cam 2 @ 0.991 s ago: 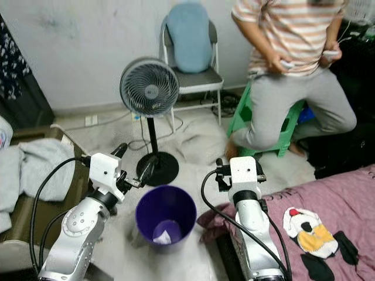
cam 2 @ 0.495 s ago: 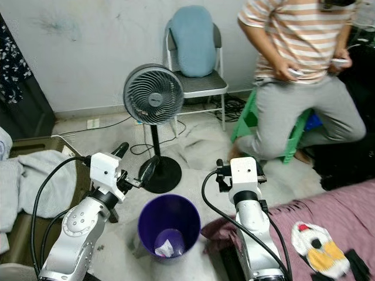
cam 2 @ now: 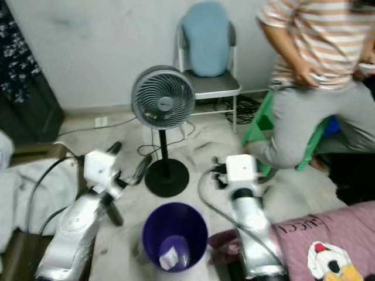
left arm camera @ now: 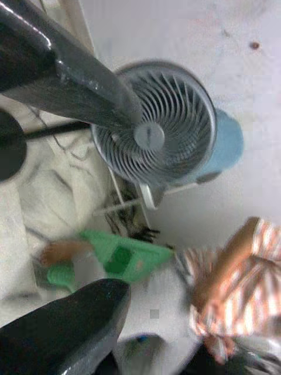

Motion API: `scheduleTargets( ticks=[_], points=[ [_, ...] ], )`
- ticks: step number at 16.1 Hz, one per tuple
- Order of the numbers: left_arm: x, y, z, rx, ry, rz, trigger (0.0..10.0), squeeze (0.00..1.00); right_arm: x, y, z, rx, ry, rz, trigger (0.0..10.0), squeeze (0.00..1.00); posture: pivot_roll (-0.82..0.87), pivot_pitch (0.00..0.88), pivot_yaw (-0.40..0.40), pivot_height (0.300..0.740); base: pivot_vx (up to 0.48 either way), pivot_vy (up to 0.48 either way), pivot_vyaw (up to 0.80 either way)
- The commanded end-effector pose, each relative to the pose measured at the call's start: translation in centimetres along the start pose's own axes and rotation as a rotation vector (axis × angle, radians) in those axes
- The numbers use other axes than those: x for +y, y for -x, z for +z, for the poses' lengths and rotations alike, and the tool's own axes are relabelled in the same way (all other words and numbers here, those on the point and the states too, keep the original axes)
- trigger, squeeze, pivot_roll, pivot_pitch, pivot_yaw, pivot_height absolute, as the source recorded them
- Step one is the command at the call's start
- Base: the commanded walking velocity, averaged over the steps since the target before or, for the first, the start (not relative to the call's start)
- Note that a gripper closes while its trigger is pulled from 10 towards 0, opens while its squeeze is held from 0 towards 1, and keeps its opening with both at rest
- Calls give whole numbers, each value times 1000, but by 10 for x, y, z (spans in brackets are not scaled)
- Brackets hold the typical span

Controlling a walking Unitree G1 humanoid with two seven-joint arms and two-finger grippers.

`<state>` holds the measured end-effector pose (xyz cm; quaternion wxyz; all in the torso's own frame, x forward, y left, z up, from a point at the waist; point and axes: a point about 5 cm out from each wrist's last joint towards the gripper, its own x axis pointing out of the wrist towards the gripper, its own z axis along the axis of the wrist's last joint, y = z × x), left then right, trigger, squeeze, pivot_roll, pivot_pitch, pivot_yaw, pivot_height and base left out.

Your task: Clean up the room

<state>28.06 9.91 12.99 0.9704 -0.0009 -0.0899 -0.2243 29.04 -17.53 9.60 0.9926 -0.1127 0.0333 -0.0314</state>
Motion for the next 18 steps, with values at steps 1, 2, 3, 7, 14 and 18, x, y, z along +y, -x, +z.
scheduleTargets(
  ticks=[1,2,3,7,14,18],
  points=[
    [11,9,-8,42,-23,38,10000,0,12,-2,5,-14,-22,34,10000,0,-118,69,7,740,0,0,0],
    [11,9,-8,43,-23,37,10000,0,12,-2,5,-13,-22,33,10000,0,-118,70,6,740,0,0,0],
    [11,9,-8,44,-24,38,10000,0,12,-2,5,-13,-23,33,10000,0,-118,70,6,740,0,0,0],
    [13,9,-8,44,-27,48,10000,0,12,-3,5,-16,-17,35,10000,0,-115,69,7,740,0,0,0],
    [19,12,-1,30,-44,89,10000,0,7,0,8,-34,0,27,10000,0,-114,67,10,740,0,0,380],
    [22,28,9,25,-91,124,10000,0,-6,14,1,-21,25,15,10000,0,-109,73,8,740,0,0,800]
  ],
)
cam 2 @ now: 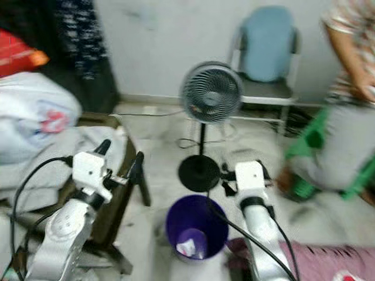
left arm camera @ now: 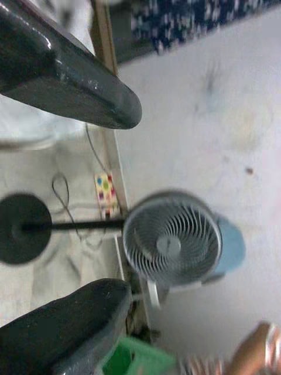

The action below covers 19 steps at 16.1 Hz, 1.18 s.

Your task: Clean up the room

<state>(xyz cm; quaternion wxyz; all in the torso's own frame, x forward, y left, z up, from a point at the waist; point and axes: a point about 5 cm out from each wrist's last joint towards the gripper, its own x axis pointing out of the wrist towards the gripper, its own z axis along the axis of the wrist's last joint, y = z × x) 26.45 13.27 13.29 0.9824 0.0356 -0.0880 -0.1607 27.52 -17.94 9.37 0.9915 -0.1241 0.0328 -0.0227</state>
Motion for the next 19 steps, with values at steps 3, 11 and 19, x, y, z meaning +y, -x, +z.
scheduleTargets(
  ticks=[3,11,19],
  points=[
    [4,3,-3,30,-11,25,10000,0,-6,4,2,-5,17,0,10000,0,-103,71,4,740,0,0,800],
    [1,0,-6,43,-16,-11,10000,0,-4,0,3,-9,15,2,10000,0,-110,58,11,740,0,0,800],
    [-1,-2,-8,43,-19,-30,10000,0,-3,-1,2,-10,19,13,10000,0,-110,45,11,740,0,0,593]
  ],
)
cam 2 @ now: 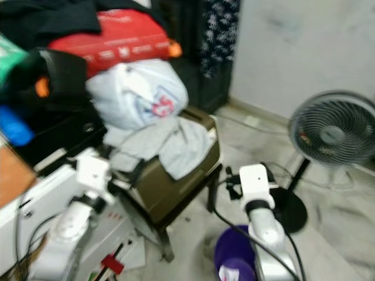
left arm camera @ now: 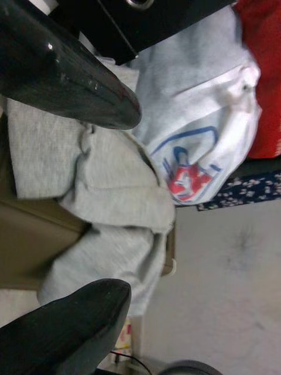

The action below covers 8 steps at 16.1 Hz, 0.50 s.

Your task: Clean up the room

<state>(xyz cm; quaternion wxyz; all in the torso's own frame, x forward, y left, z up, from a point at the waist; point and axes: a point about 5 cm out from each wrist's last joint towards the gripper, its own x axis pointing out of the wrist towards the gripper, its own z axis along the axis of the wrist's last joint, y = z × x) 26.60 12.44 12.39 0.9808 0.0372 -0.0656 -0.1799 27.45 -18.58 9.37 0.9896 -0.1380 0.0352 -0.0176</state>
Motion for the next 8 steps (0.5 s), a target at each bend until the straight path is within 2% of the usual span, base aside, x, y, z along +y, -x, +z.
scheduleTargets(
  ticks=[1,8],
  points=[
    [7,1,1,0,-27,8,10000,0,3,-2,4,-13,-10,3,10000,0,-110,43,12,740,0,0,594],
    [6,-1,1,-2,-29,-3,10000,0,5,-3,4,-16,-12,5,10000,0,-109,46,13,740,0,0,568]
  ],
)
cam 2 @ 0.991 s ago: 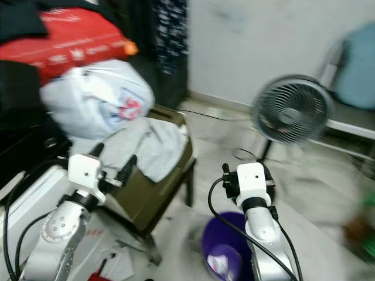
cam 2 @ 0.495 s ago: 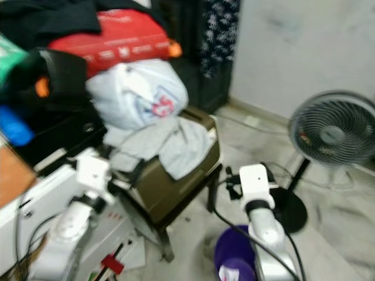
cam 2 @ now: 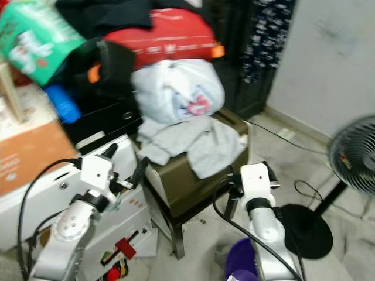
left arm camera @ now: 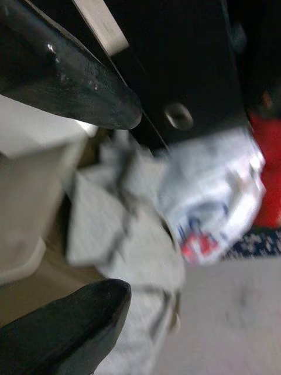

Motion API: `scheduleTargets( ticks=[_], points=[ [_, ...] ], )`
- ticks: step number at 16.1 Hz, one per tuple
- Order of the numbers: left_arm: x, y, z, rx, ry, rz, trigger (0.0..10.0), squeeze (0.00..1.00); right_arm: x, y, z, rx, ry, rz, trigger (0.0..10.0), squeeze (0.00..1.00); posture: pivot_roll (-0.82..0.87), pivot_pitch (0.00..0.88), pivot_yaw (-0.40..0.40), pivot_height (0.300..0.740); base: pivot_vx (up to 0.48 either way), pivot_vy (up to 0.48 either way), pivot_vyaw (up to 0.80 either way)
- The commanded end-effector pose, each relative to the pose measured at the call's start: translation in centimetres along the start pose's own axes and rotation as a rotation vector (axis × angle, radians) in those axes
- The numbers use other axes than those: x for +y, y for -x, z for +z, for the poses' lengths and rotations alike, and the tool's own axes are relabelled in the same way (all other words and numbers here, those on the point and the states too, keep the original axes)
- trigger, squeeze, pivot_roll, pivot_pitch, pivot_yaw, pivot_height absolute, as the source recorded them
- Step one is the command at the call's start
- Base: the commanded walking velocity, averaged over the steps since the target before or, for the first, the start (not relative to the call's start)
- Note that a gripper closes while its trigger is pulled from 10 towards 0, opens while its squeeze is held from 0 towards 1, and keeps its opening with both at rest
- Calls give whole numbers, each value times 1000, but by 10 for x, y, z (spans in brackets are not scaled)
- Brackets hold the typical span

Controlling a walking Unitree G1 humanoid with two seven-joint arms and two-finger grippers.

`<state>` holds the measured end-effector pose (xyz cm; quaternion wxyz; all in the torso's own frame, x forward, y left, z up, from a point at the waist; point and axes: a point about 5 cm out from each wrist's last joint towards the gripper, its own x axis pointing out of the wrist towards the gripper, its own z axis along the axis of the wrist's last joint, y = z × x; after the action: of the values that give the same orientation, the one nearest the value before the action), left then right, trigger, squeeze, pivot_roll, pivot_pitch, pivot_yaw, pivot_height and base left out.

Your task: Clean up the room

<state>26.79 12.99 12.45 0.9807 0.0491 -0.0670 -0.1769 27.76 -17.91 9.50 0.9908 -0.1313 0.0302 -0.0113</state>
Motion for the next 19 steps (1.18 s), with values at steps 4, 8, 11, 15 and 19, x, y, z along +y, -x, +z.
scheduleTargets(
  ticks=[4,8,11,15,19],
  points=[
    [0,-2,1,-3,-8,-5,10000,0,-1,-1,0,-3,-2,-7,10000,0,-109,51,13,740,0,0,552],
    [0,-3,1,3,-16,-8,10000,0,-1,-2,0,1,-2,-5,10000,0,-111,53,14,740,0,0,484],
    [-1,-4,1,1,-16,-12,10000,0,-1,-2,0,1,-1,-5,10000,0,-112,53,14,740,0,0,0],
    [-2,-5,1,0,-17,-13,10000,0,-1,-2,-1,2,-2,-3,10000,0,-114,54,15,740,0,0,542],
    [-2,-5,1,1,-11,-15,10000,0,0,-2,-1,4,-2,0,10000,0,-115,57,13,740,0,-132,0]
  ],
)
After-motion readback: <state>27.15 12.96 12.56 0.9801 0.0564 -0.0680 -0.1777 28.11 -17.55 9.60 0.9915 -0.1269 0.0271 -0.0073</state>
